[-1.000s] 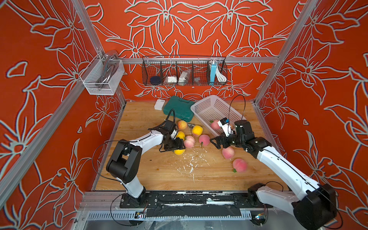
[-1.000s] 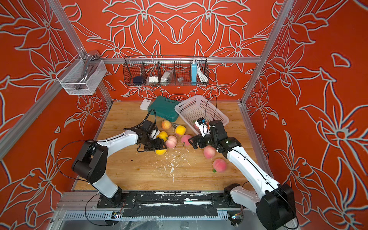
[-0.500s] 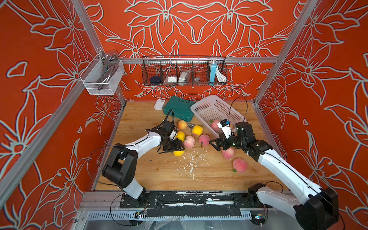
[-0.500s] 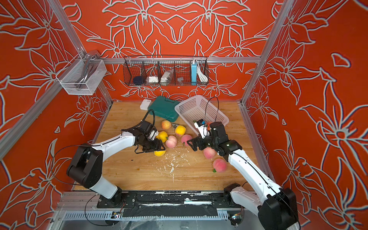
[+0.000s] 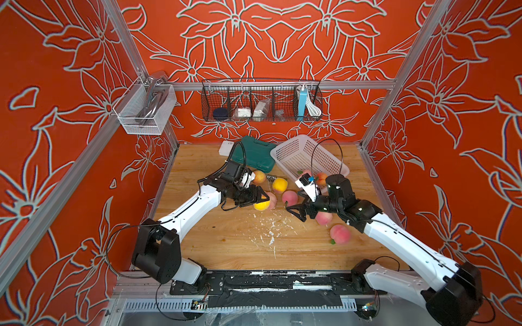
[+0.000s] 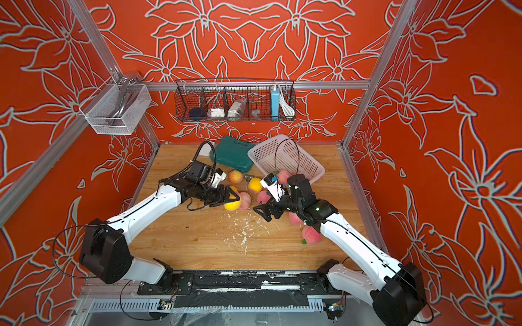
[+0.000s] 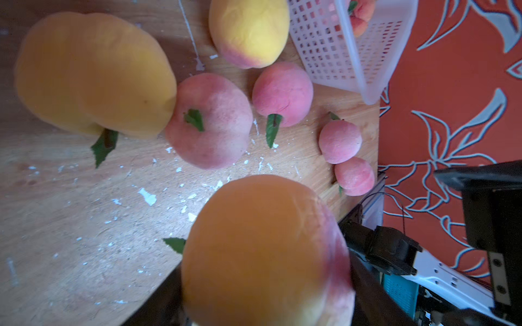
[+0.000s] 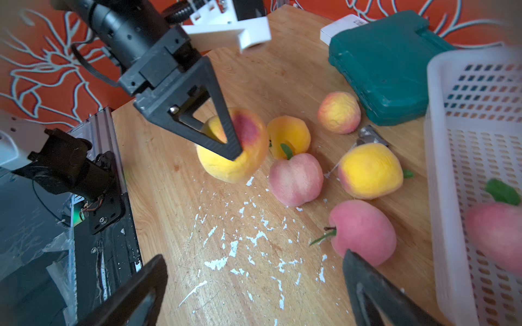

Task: Put the peaches into the basket
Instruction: Pick up the peach from the center of the board.

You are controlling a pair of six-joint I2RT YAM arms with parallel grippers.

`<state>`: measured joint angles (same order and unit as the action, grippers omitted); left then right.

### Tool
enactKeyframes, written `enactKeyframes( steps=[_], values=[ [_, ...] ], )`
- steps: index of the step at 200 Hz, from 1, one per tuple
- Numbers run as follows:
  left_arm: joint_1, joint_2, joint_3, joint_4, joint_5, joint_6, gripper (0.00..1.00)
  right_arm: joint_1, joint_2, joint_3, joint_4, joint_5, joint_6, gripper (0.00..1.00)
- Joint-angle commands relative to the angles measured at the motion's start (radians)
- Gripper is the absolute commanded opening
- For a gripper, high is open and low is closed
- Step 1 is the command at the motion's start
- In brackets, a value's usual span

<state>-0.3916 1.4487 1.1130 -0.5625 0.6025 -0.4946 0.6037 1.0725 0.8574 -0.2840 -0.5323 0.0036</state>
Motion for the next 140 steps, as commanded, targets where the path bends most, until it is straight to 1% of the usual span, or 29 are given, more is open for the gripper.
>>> enactKeyframes(
  steps=[1, 24, 42, 78, 140],
  values=[
    [0.005, 0.011, 0.024, 0.056, 0.117, -0.052, 0.67, 0.018, 0.024, 0.054, 0.0, 0.005, -0.052, 0.99],
    [0.004, 0.01, 0.021, 0.097, 0.176, -0.073, 0.68, 0.037, 0.063, 0.079, 0.023, -0.006, -0.054, 0.99],
    [0.003, 0.016, 0.024, 0.107, 0.201, -0.077, 0.68, 0.056, 0.103, 0.103, 0.039, -0.011, -0.058, 0.99],
    [0.004, 0.007, 0.028, 0.129, 0.226, -0.089, 0.68, 0.074, 0.185, 0.15, 0.046, -0.026, -0.064, 0.99],
    [0.0, 0.012, 0.04, 0.16, 0.267, -0.108, 0.68, 0.099, 0.249, 0.184, 0.08, -0.008, -0.056, 0.99]
  ],
)
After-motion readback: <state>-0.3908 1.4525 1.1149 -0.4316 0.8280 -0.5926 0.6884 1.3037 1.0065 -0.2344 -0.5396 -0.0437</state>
